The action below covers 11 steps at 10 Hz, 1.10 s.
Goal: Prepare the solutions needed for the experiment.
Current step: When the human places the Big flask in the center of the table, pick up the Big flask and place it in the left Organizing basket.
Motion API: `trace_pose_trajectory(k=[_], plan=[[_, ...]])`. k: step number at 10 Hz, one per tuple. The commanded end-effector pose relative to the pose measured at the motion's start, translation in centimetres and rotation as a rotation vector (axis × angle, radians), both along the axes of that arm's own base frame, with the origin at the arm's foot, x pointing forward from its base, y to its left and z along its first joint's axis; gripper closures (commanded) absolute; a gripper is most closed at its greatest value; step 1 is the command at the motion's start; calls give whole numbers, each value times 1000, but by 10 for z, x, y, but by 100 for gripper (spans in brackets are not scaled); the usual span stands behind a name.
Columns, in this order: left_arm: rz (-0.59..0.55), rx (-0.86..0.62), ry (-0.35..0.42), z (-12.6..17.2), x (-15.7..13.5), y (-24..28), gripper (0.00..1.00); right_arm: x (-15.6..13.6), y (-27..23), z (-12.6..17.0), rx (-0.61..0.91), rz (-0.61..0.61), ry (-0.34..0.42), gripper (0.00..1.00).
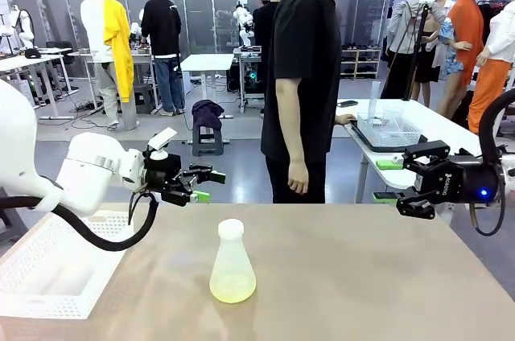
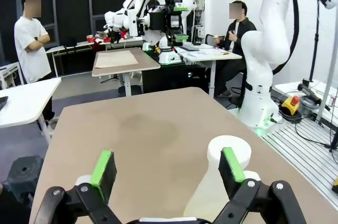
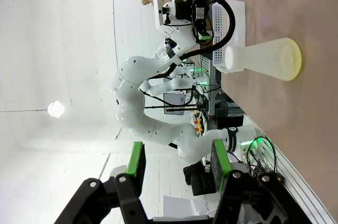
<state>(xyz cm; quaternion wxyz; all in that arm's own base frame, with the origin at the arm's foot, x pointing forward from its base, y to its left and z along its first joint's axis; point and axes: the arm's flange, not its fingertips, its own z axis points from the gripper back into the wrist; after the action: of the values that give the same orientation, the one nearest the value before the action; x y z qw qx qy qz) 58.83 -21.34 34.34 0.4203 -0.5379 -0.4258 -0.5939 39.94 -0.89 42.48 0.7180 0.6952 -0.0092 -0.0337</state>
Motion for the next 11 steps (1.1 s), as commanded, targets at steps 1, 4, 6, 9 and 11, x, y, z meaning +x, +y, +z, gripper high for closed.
trace_pose_trajectory(k=[1,4,6,9,11], plan=[[15,17,11,6,-3,2,0,-1,0,1,5,1,-4,36],[15,17,11,6,-3,2,0,-1,0,1,5,1,-4,36],[4,3,0,2,1,1,0,-1,0,1,5,1,-4,36],[-208,13,-78,-29,12,2,0,-1,0,1,5,1,-4,36],[-314,56,-91,-49,10,-5,0,-1,0,1,5,1,-4,36]])
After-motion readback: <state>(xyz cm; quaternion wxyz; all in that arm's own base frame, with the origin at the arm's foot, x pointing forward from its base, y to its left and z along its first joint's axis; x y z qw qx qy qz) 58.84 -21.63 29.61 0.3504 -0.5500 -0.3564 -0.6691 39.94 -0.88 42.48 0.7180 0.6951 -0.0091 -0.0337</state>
